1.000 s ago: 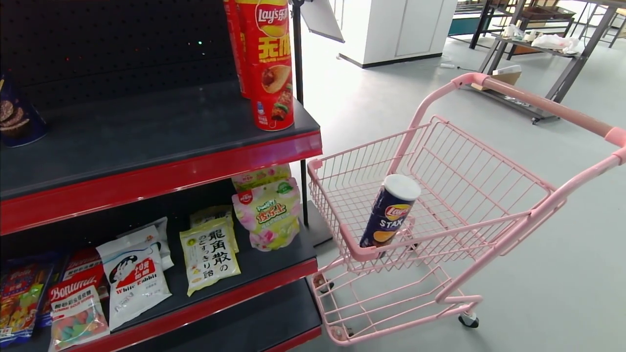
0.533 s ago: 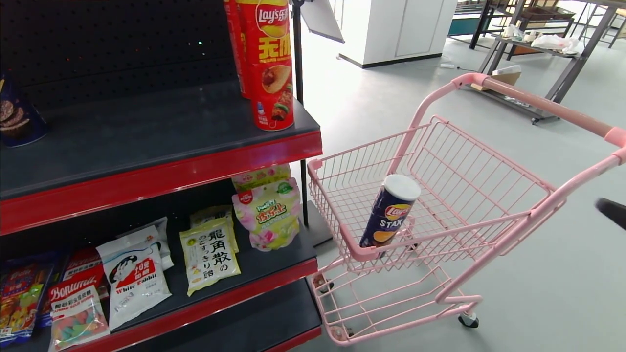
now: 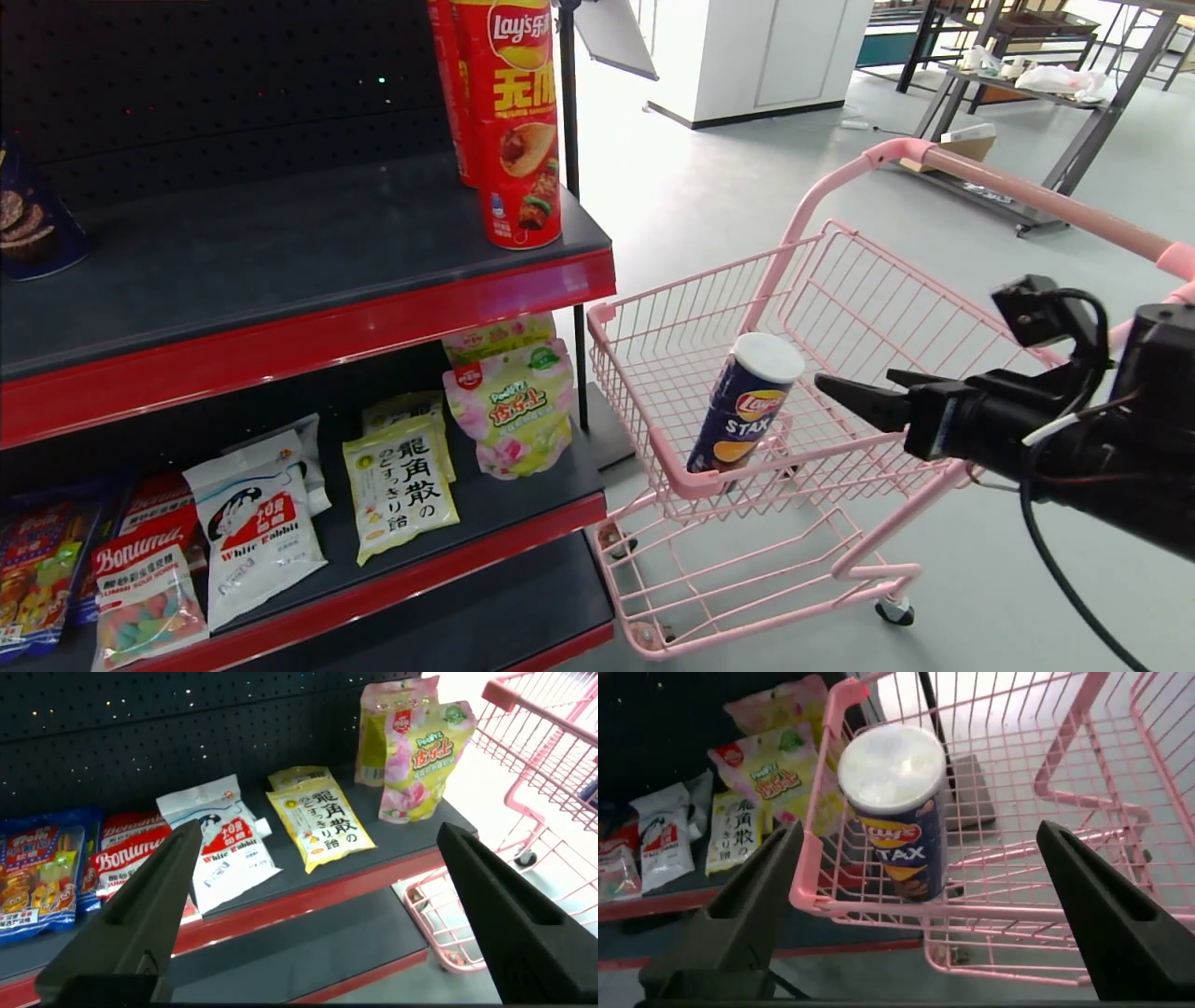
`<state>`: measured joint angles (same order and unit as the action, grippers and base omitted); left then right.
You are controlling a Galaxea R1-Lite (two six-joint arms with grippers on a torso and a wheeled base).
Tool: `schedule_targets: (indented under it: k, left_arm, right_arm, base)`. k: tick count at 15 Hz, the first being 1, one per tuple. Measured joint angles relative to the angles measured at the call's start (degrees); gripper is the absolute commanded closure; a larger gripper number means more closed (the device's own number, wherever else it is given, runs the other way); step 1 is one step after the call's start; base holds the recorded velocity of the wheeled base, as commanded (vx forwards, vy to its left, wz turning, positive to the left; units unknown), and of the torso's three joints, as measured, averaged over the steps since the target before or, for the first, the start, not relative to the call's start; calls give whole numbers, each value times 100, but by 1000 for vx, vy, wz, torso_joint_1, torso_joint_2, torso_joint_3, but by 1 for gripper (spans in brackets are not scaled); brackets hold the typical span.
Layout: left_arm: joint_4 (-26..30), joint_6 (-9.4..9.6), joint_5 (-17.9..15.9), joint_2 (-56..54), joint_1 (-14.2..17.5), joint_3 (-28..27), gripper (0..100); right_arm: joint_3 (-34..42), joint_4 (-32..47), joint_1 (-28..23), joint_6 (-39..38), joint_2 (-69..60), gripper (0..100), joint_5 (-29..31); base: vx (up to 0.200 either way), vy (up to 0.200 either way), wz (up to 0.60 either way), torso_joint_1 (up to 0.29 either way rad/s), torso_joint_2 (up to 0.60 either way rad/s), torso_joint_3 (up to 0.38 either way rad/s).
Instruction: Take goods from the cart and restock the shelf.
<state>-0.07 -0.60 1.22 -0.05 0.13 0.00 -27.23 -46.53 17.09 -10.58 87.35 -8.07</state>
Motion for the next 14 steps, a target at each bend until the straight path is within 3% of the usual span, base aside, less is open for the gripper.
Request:
schedule_targets:
  k: [11, 14]
  left_arm:
    - [0, 11, 0, 0, 2, 0, 0]
    - [-6, 106, -2, 0, 2, 0, 0]
  right_arm:
    - [-521, -76, 291, -283, 1434, 0, -11]
    - [-816, -446, 316, -290, 1913, 0, -22]
  base:
    - [0, 0, 0, 0, 0, 0]
    - [0, 0, 0, 0, 0, 0]
